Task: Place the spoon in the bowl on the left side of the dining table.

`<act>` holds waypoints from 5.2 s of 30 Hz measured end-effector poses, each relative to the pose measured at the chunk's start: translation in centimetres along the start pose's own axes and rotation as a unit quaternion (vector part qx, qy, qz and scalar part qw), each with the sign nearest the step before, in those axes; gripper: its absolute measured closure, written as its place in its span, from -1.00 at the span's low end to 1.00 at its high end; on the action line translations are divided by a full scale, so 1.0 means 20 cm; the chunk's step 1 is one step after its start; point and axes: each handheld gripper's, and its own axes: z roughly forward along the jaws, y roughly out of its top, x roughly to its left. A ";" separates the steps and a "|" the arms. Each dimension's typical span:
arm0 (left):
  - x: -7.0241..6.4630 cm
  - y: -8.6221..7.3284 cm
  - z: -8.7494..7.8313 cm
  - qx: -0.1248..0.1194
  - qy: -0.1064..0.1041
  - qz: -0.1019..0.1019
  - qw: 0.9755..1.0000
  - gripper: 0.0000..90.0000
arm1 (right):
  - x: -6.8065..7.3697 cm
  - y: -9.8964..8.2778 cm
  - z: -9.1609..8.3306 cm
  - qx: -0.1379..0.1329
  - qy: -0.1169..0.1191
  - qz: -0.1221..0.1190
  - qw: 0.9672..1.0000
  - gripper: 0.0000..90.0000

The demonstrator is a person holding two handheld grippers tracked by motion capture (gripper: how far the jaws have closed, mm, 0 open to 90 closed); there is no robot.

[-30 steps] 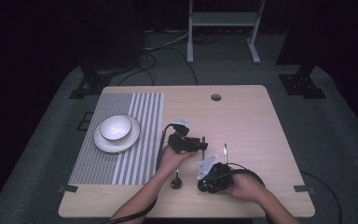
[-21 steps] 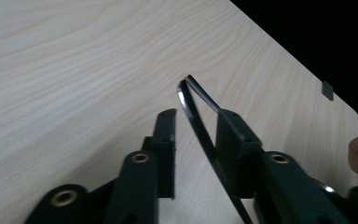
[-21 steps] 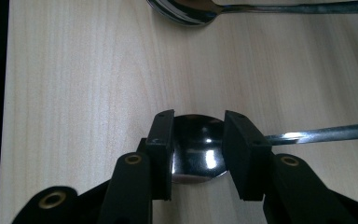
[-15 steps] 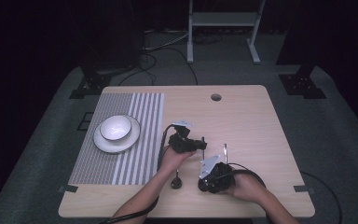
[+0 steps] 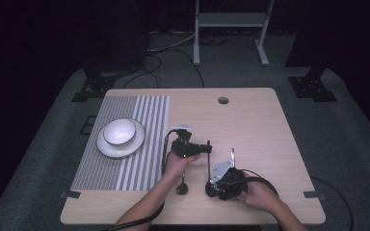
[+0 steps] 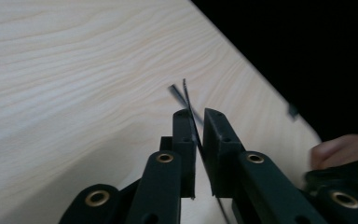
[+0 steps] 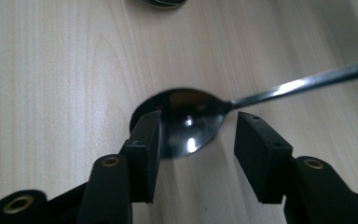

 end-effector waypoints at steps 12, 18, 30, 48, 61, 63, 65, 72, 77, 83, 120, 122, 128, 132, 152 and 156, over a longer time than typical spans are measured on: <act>-0.12 0.09 -0.11 -0.034 -0.009 0.036 0.999 0.98 | -0.08 -0.13 -0.07 -0.044 0.013 0.083 0.995 -0.05; -0.16 0.12 -0.15 -0.047 -0.009 0.053 0.997 0.98 | -0.12 -0.20 -0.11 -0.070 0.006 0.129 0.989 -0.20; -0.18 0.17 -0.25 -0.053 0.005 0.080 0.995 0.98 | -0.16 -0.31 -0.15 -0.093 0.003 0.176 0.980 -0.35; -0.18 0.21 -0.39 -0.048 0.025 0.107 0.993 0.98 | -0.18 -0.37 -0.19 -0.103 -0.009 0.200 0.974 -0.39; -0.18 0.23 -0.46 -0.055 0.036 0.114 0.991 0.98 | -0.18 -0.41 -0.23 -0.111 -0.021 0.211 0.971 -0.40; -0.18 0.23 -0.47 -0.056 0.038 0.115 0.991 0.98 | -0.18 -0.41 -0.23 -0.110 -0.023 0.213 0.971 -0.40; -0.18 0.24 -0.48 -0.055 0.042 0.117 0.991 0.98 | -0.18 -0.41 -0.23 -0.111 -0.023 0.214 0.970 -0.40; -0.18 0.25 -0.51 -0.058 0.050 0.119 0.990 0.98 | -0.19 -0.42 -0.24 -0.111 -0.025 0.216 0.970 -0.42; -0.17 0.27 -0.55 -0.065 0.063 0.119 0.989 0.98 | -0.19 -0.43 -0.25 -0.111 -0.028 0.219 0.969 -0.42; -0.15 0.30 -0.61 -0.071 0.076 0.119 0.987 0.98 | -0.19 -0.44 -0.27 -0.114 -0.031 0.223 0.967 -0.44; 0.06 0.36 -1.00 -0.142 0.152 0.069 0.976 0.98 | -0.19 -0.47 -0.30 -0.124 -0.033 0.241 0.962 -0.57; 0.07 0.36 -1.02 -0.147 0.154 0.066 0.975 0.98 | -0.18 -0.47 -0.30 -0.123 -0.035 0.239 0.963 -0.57; 0.09 0.36 -1.07 -0.153 0.166 0.062 0.972 0.98 | -0.18 -0.46 -0.30 -0.122 -0.034 0.239 0.963 -0.57; 0.10 0.36 -1.10 -0.156 0.173 0.061 0.971 0.98 | -0.18 -0.46 -0.29 -0.122 -0.033 0.240 0.963 -0.57; 0.16 0.37 -1.26 -0.194 0.212 0.033 0.957 0.98 | -0.18 -0.45 -0.30 -0.124 -0.033 0.236 0.963 -0.57; 0.17 0.38 -1.30 -0.201 0.224 0.029 0.953 0.98 | -0.18 -0.45 -0.30 -0.126 -0.036 0.235 0.963 -0.57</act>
